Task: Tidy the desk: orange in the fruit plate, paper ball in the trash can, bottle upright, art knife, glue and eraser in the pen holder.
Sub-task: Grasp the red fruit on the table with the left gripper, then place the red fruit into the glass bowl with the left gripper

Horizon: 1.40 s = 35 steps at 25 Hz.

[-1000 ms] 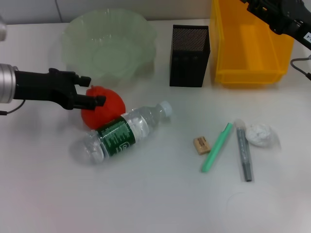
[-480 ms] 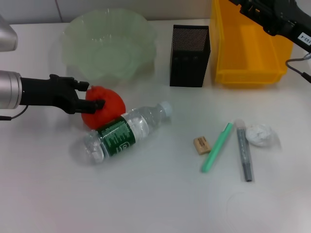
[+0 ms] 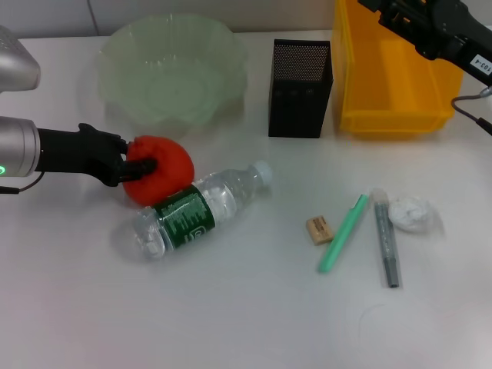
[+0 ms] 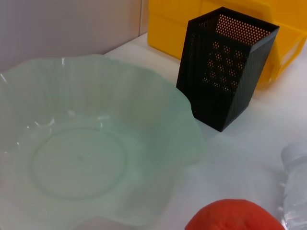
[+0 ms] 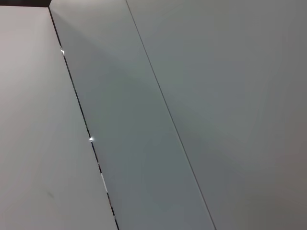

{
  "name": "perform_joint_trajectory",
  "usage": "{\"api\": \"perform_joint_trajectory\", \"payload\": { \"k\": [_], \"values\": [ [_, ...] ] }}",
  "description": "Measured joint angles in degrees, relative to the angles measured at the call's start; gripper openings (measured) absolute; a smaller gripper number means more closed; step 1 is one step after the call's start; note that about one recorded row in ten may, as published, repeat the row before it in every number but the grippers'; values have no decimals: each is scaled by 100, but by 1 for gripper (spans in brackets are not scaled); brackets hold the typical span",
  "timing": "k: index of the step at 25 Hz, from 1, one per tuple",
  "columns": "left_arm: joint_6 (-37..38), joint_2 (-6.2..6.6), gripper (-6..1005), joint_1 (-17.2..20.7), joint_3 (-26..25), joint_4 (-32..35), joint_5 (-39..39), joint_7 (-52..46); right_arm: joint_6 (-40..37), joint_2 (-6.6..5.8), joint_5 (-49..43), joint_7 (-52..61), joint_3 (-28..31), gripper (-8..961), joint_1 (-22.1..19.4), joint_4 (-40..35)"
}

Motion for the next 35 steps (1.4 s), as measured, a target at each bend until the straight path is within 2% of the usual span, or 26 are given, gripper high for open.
{"api": "perform_joint_trajectory", "payload": {
  "k": [2, 10, 18, 24, 30, 34, 35],
  "values": [
    [-4, 0, 446, 10, 29, 21, 1, 55, 2, 5, 10, 0, 4, 694, -15, 1],
    [125, 80, 283, 59, -5, 61, -28, 170, -31, 18, 31, 3, 60, 694, -27, 42],
    [329, 141, 205, 118, -48, 305, -61, 198, -38, 33, 91, 9, 62, 693, -27, 45],
    [848, 264, 159, 88, -403, 553, -130, 236, -33, 33, 94, 16, 62, 693, -26, 45],
    [1447, 400, 115, 63, -755, 526, -789, 704, -18, 33, 97, 15, 66, 693, -23, 147],
    [1264, 377, 90, 52, -770, 510, -1106, 868, -28, 33, 102, -2, 71, 693, -20, 184],
    [1094, 325, 85, 40, -776, 497, -1205, 942, -34, 33, 102, -3, 71, 692, -20, 184]
  ]
}}
